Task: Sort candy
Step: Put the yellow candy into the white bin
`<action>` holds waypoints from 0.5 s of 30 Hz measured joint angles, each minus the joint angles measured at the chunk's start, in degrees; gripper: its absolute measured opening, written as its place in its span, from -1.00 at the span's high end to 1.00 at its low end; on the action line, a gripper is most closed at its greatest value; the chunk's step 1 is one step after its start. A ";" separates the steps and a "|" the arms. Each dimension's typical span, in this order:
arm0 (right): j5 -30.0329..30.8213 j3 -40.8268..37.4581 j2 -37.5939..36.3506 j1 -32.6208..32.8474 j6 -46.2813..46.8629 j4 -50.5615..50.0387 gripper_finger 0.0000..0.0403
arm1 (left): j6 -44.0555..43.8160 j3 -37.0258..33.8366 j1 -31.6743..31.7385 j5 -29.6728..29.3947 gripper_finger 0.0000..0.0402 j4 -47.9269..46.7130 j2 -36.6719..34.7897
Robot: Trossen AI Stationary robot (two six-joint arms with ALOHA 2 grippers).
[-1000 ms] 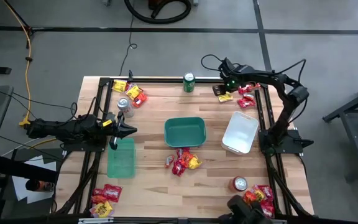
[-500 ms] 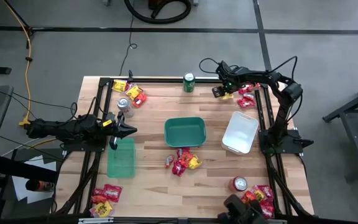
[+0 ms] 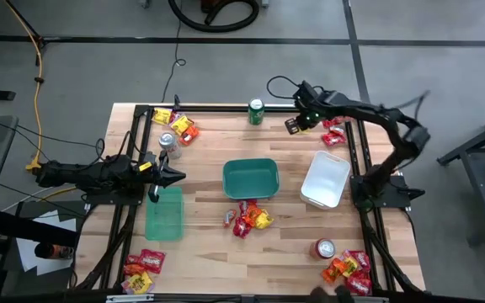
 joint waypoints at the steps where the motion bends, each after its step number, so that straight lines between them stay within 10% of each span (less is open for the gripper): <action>1: -1.44 0.00 -2.07 1.57 -0.47 -0.81 0.99 | -0.01 0.01 0.00 0.00 1.00 0.00 0.01; 7: -10.63 0.00 -14.81 12.93 -1.83 -7.79 0.99 | 0.00 0.01 0.00 0.00 1.00 0.01 0.02; 15: -2.75 -3.14 -27.94 30.04 13.16 -18.28 1.00 | 0.00 0.02 0.00 0.00 1.00 0.01 0.00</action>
